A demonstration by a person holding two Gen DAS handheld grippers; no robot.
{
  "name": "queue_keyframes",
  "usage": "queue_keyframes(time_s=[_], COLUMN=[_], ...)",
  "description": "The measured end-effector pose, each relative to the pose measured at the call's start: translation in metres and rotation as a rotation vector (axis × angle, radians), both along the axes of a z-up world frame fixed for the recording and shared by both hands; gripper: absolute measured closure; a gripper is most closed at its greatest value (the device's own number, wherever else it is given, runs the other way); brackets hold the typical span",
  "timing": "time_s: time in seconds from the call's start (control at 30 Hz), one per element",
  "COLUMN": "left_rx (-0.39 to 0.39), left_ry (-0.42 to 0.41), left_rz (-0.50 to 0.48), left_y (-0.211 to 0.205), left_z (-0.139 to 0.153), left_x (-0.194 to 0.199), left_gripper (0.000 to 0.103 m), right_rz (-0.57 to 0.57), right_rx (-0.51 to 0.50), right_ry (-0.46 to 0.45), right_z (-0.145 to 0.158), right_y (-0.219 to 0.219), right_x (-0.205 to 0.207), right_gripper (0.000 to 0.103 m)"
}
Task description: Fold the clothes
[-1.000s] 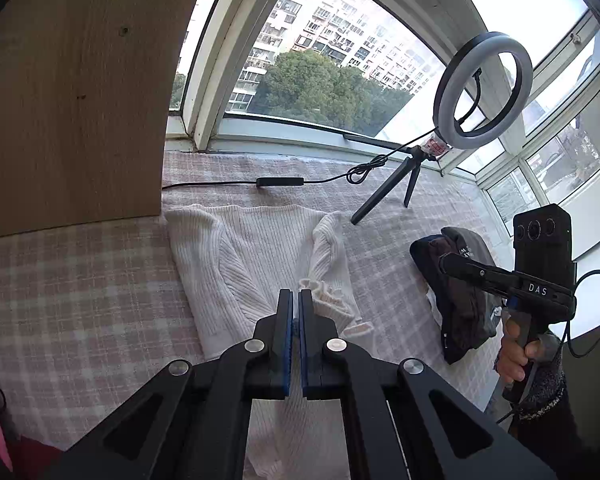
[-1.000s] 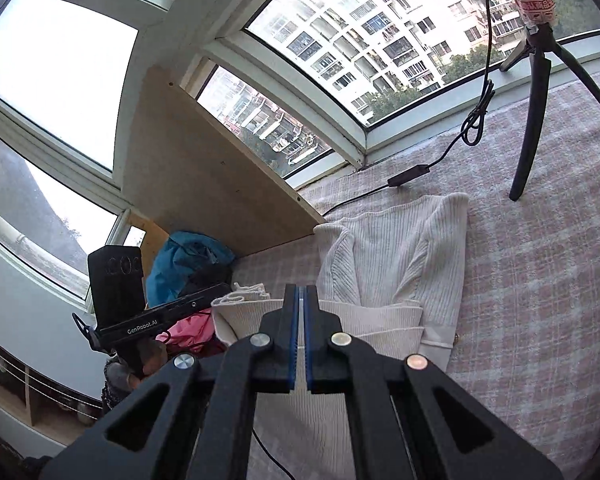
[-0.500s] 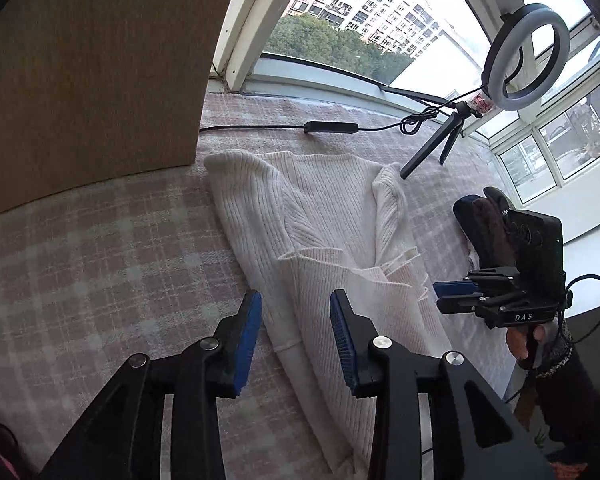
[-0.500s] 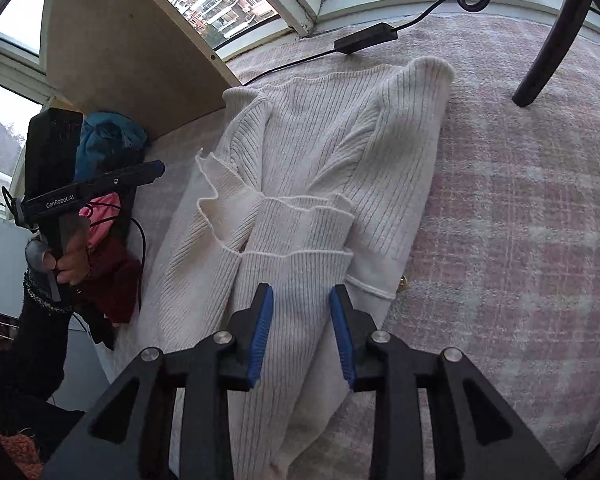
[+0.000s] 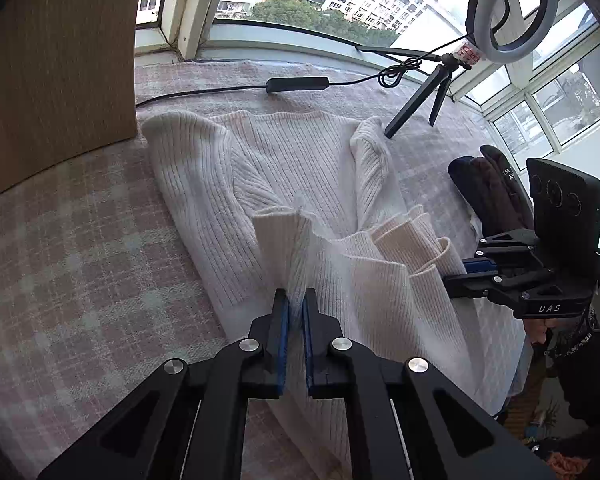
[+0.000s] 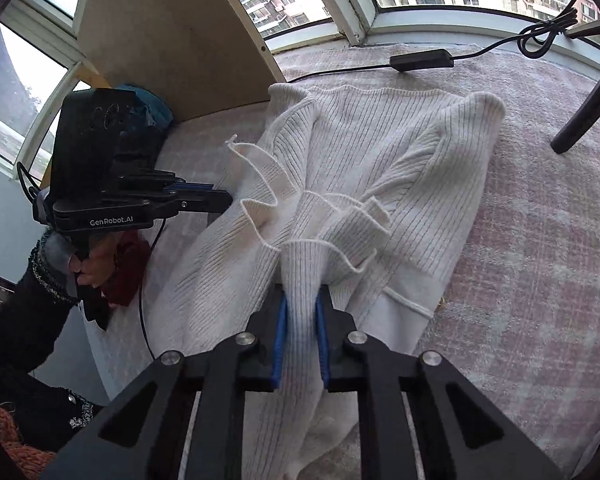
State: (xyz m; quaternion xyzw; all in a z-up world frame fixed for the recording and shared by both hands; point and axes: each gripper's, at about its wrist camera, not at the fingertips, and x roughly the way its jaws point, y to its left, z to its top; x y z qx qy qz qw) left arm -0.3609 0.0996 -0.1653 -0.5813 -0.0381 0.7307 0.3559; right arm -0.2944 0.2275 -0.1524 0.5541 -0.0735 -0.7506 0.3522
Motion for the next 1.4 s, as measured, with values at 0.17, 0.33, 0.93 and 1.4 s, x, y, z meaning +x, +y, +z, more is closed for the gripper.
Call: queue_keyframes(time_s=[0.17, 0.33, 0.93, 1.4], left_rx=[0.111, 0.089, -0.154, -0.183], left_ry=[0.037, 0.084, 0.073, 0.066], left_rz=[0.078, 0.111, 0.214, 0.213], left_y=[-0.031, -0.024, -0.007, 0.014], left_z=[0.040, 0.032, -0.020, -0.042], left_x=[-0.019, -0.062, -0.100, -0.119], left_gripper=[0.098, 0.098, 0.054, 0.046], right_rz=[-0.074, -0.154, -0.239, -0.203], right_rx=[-0.135, -0.111, 0.245, 0.261], right_ry=[0.065, 0.117, 0.095, 0.060], right_z=[0.039, 0.032, -0.006, -0.040], right_y=[0.028, 0.033, 0.013, 0.001], right_x=[-0.013, -0.067, -0.111, -0.150], right_gripper=[0.091, 0.091, 0.039, 0.035])
